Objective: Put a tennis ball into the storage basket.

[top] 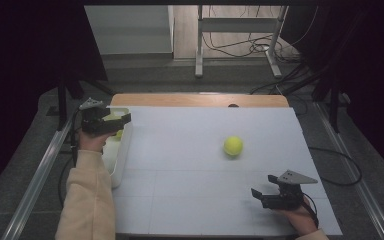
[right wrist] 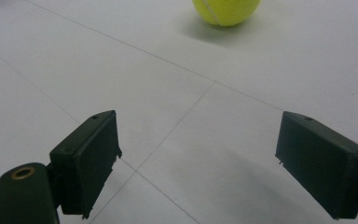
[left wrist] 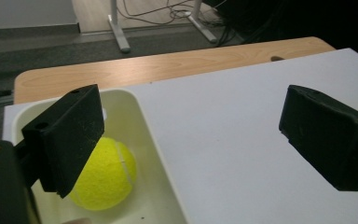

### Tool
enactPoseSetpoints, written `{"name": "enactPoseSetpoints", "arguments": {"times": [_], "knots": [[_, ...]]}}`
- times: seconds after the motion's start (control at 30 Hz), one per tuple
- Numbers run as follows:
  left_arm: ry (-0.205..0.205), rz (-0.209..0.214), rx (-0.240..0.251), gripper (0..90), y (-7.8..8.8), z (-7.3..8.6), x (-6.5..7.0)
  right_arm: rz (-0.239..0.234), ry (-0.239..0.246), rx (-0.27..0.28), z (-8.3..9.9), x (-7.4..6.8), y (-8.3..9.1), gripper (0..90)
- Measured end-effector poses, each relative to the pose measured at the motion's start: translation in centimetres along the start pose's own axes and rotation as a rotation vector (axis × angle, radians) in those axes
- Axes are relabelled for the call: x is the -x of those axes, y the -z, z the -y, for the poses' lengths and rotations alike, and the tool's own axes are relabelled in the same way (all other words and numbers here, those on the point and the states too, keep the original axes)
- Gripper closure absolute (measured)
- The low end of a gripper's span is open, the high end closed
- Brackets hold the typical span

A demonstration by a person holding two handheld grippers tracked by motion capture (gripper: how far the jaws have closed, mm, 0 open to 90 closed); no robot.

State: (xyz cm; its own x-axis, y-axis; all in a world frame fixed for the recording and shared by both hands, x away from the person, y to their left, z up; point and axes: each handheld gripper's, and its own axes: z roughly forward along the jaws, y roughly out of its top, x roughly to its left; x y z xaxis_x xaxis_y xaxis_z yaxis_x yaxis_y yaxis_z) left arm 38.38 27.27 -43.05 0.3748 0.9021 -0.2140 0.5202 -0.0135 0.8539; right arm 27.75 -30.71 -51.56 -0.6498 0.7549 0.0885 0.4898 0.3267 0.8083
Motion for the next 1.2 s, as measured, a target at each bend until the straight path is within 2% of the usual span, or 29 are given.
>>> {"name": "enactPoseSetpoints", "arguments": {"times": [0.07,0.23,0.27,0.43,1.2], "knots": [[0.001,0.013,0.008,7.5,0.0,0.1,0.3,-0.001,-0.001,0.001,-0.1,0.0,0.0,13.8],[-0.051,0.065,0.005,7.3,-0.3,0.0,2.3,-0.006,0.020,-0.006,-0.2,-0.2,-0.3,13.8],[-0.051,0.065,0.005,7.3,-0.3,0.0,2.3,-0.006,0.020,-0.006,-0.2,-0.2,-0.3,13.8],[-0.094,0.107,0.010,7.4,-0.5,-0.4,3.9,-0.004,0.018,0.000,-0.1,-0.2,0.0,13.9],[-0.144,0.241,0.023,7.4,-1.1,-0.9,7.8,-0.004,0.012,-0.005,0.1,-0.1,-0.1,13.8]]}}
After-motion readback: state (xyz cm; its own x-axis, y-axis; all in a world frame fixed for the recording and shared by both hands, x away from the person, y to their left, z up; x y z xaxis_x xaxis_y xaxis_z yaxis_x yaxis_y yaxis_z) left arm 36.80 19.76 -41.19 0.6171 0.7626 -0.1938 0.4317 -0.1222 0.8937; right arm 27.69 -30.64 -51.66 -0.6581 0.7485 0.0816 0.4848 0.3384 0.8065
